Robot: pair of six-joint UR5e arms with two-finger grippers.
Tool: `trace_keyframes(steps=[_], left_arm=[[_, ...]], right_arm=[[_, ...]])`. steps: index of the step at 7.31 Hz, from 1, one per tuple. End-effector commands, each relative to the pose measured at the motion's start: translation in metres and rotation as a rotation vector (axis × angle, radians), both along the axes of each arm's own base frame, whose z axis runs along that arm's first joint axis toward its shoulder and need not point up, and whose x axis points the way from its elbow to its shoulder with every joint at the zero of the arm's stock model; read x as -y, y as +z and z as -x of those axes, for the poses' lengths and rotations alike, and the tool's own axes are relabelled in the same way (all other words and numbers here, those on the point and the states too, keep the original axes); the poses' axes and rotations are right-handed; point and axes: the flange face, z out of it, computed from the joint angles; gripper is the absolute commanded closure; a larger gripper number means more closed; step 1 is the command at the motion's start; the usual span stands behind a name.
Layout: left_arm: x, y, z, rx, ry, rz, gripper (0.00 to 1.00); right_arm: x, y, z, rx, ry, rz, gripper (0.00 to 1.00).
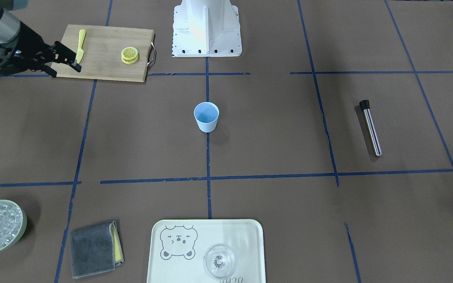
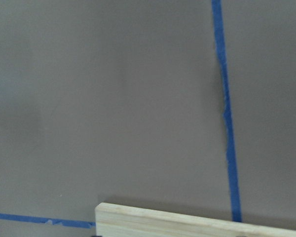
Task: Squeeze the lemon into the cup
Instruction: 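Move the right gripper down over the lemon slices on the cutting board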
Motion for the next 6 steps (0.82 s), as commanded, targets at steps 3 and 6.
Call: trace_keyframes(steps=[3, 6], left_arm=[[-0.001, 0.002, -0.001, -0.006, 0.001, 0.007, 0.00], [-0.001, 0.004, -0.001, -0.006, 0.003, 0.007, 0.00]], right_arm=[[-0.087, -0.018, 0.078, -0.110, -0.021, -0.016, 0.00], [-0.089, -0.051, 0.127, -0.320, -0.013, 0.001, 0.00]])
